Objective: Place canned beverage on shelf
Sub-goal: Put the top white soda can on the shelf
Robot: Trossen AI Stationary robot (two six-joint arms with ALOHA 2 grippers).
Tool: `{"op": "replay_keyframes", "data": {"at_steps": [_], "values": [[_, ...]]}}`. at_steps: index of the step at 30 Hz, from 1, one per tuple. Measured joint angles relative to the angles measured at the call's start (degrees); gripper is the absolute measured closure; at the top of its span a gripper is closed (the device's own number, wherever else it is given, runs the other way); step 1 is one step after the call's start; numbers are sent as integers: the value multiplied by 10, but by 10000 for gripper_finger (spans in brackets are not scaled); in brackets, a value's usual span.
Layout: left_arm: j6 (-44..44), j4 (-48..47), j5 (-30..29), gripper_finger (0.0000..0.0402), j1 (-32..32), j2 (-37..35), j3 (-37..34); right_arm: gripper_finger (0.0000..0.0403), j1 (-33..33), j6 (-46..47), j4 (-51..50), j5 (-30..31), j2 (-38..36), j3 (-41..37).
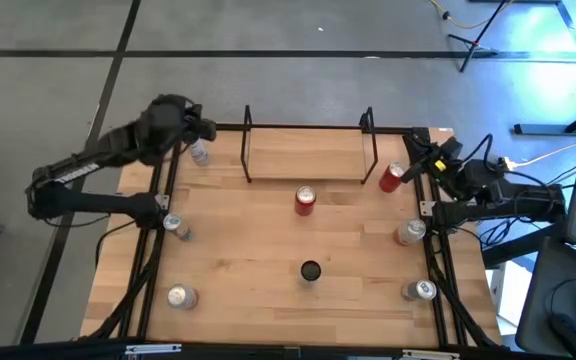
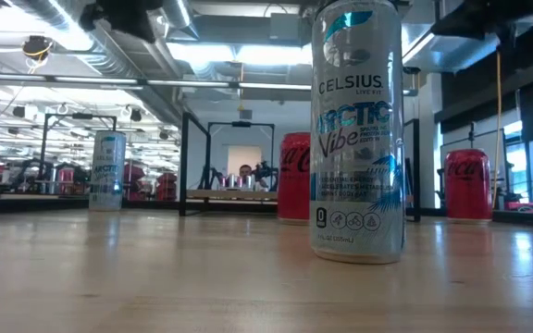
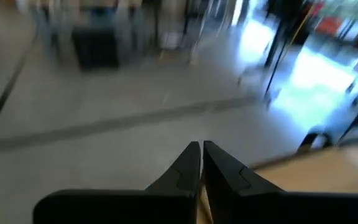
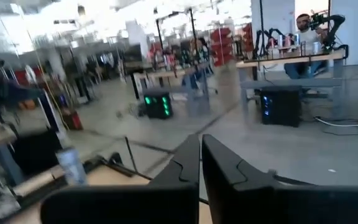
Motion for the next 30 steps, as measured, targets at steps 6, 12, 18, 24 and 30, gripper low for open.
{"op": "replay_keyframes", "data": {"at_steps": [6,12,18,24,30], "values": [[-57,-205,143,389,133,66,118,395,-55,0,-67,-33,35,52],[-27,-288,255,368,242,102,150,395,-124,0,-76,-83,63,54],[14,-287,368,288,323,132,151,395,-182,0,-75,-180,99,54],[33,-290,436,216,371,172,150,395,-217,-1,-75,-253,135,54],[31,-262,433,199,374,177,150,395,-218,0,-73,-275,146,54]]}}
